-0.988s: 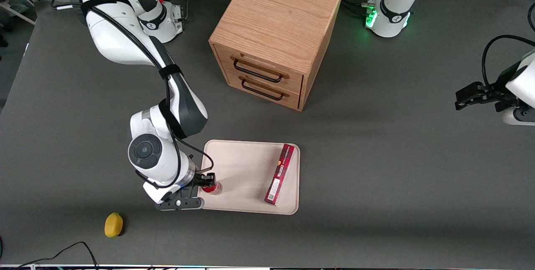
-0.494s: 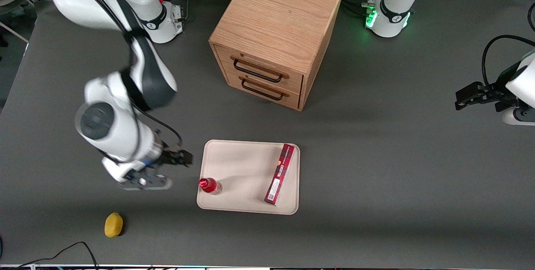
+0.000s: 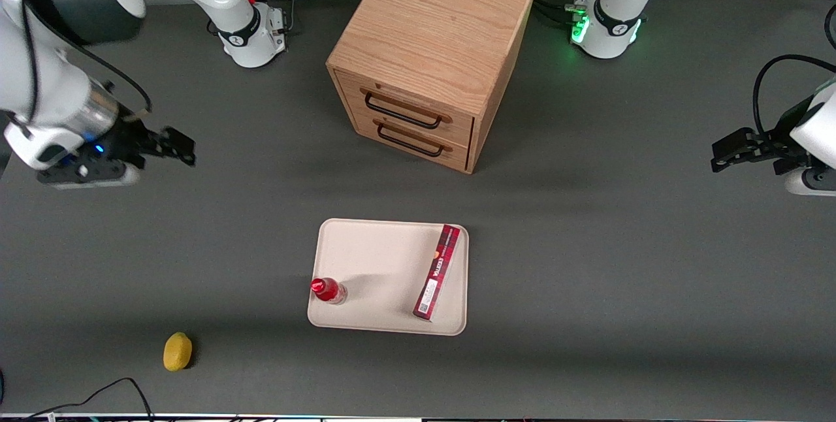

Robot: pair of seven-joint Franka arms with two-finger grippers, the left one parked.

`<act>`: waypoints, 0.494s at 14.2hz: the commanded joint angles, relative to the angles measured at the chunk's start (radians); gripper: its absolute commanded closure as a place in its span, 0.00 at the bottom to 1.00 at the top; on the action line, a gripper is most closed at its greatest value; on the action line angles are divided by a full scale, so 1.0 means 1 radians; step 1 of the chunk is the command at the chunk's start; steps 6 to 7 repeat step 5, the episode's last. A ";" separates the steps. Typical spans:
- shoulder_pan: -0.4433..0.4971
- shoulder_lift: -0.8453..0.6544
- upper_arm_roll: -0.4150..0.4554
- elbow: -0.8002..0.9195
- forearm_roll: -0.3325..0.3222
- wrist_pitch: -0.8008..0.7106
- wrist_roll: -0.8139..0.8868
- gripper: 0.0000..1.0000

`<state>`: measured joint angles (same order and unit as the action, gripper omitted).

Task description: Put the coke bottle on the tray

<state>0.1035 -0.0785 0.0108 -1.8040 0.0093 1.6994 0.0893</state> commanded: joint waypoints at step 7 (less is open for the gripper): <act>-0.011 -0.072 0.015 0.022 0.020 -0.089 -0.029 0.00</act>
